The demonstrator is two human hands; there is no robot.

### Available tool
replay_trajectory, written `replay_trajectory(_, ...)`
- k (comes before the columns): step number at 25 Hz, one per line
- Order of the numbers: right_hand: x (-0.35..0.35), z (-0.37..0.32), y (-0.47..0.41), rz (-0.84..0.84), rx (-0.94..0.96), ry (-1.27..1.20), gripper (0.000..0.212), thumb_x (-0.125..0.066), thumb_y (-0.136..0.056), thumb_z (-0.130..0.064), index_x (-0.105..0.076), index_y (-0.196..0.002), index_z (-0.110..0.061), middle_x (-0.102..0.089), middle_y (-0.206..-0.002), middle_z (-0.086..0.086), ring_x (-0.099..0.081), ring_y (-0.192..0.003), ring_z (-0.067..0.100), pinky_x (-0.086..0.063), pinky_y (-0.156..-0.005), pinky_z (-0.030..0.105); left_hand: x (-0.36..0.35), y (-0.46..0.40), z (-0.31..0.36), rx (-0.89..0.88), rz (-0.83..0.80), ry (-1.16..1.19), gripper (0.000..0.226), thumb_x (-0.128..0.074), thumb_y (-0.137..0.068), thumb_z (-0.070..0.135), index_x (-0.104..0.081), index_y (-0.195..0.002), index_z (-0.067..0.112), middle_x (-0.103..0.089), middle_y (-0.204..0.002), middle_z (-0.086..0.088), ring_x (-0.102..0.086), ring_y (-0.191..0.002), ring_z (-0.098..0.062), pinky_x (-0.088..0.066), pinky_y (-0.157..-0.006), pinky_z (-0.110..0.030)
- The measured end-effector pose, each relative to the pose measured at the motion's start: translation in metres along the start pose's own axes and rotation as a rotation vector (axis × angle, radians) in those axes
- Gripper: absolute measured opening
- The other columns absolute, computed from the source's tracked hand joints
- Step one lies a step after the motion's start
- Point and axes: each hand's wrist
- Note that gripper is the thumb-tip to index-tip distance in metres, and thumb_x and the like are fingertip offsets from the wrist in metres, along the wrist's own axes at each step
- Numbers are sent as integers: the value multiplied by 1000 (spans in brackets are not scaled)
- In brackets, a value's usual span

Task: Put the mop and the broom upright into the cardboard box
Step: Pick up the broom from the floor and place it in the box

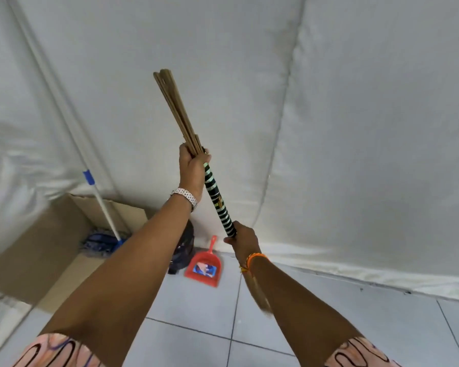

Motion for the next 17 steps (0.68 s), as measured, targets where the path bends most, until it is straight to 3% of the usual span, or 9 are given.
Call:
replay_trajectory(4,-72,-90,13,-46,73,-89,28,-73,-79,-13,-63,-106,-14,-72,-101,10,-63,-87,28,-47,-74,31,89,-14,69,-126,40,-90,7,-51,-98,10,-47,-95,16,-51,-80,1,-52,-71,-16,-48,-78,-30)
replay_trajectory(9,-182,-218,23,-157,171,-129,40,-75,-79,-15,-63,-117,-8,-71,-111,14,-64,-99,24,-51,-93,38,239,-35,140,-143,-143,-303,19,-44,-99,5,-46,-86,19,-48,-74,3,-49,-63,-13,-43,-74,-33)
replay_trajectory(11,-231,-274,25,-200,194,-140,36,-73,-83,-14,-62,-116,-7,-71,-111,14,-64,-104,28,-51,-96,40,301,-44,171,-163,-132,-342,17,-45,-99,7,-47,-88,20,-49,-74,4,-50,-64,-14,-44,-74,-31)
replay_trajectory(14,-283,-327,20,-232,260,-139,23,-70,-83,-12,-61,-104,-9,-66,-97,9,-59,-92,24,-50,-94,48,364,-62,202,-163,-152,-349,7,-52,-97,10,-51,-94,16,-54,-77,2,-56,-71,-15,-49,-79,-31)
replay_trajectory(17,-329,-362,7,-260,246,-114,37,-71,-83,-14,-59,-118,-6,-69,-108,10,-62,-102,28,-49,-97,47,419,-86,215,-133,-127,-344,13,-61,-90,11,-56,-101,17,-64,-89,-5,-66,-94,-27,-50,-96,-39)
Point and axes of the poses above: each hand's wrist, its own y-axis away from the middle knuckle, its own x-axis out of the back of the hand, z = x × y
